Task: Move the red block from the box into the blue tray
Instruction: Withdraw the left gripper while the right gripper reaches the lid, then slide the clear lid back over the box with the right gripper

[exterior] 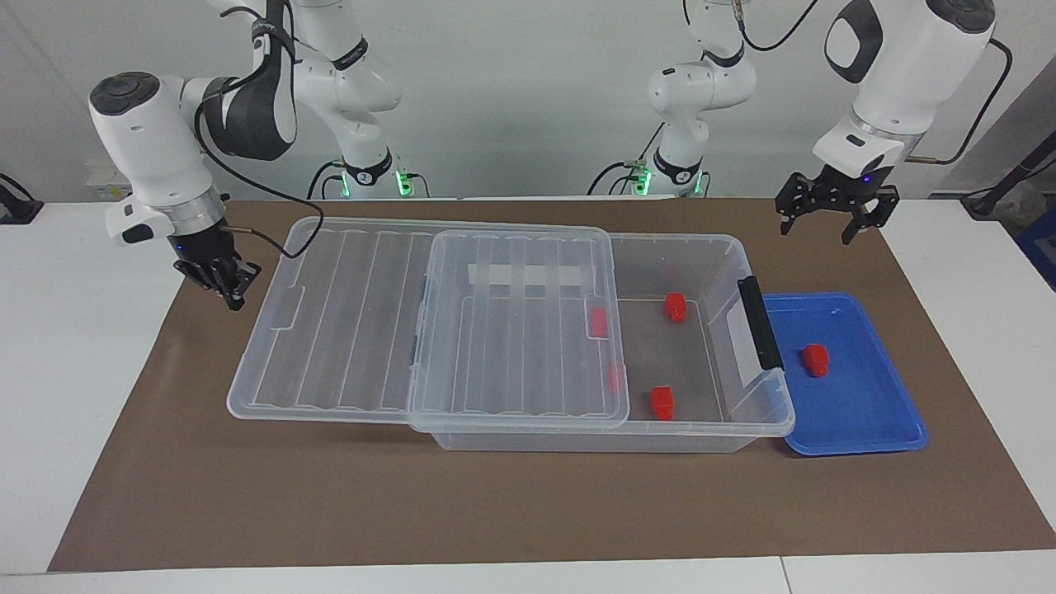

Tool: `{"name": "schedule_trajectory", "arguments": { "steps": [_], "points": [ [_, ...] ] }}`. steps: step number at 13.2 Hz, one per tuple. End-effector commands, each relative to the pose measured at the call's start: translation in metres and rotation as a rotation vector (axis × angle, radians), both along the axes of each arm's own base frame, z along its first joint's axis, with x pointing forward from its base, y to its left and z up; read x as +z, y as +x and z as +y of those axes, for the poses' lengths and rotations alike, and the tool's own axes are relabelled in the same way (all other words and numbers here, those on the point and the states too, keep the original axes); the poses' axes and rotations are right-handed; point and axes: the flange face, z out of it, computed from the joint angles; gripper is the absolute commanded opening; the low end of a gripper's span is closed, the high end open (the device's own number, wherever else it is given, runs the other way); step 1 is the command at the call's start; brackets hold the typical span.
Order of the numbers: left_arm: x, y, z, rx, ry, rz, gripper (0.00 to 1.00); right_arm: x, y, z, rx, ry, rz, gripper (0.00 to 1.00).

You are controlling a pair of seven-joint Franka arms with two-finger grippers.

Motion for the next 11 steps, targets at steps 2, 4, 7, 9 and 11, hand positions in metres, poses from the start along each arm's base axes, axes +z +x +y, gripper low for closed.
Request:
{"name": "schedule_trajectory", "arguments": {
  "steps": [2,4,7,9,11],
  "points": [
    [0.0,-0.005,-0.02,-0.024,-0.014,-0.016,1.0,-0.006,0.004,0.022,0.049,-0.006,-0.011,0.0],
    [-0.001,-0.006,-0.018,0.012,-0.021,-0.019,1.0,-0.006,0.005,0.041,0.082,-0.006,-0.012,0.0],
    [0.002,-0.006,-0.006,0.03,-0.037,-0.014,1.0,-0.006,0.005,0.055,0.099,-0.004,-0.007,0.0],
    [0.003,-0.006,-0.001,0.037,-0.038,-0.013,1.0,-0.006,0.005,0.063,0.112,-0.004,-0.006,0.0],
    [0.008,-0.006,-0.004,0.033,-0.037,-0.016,1.0,-0.005,0.007,0.067,0.114,-0.003,-0.014,0.0]
  ]
}}
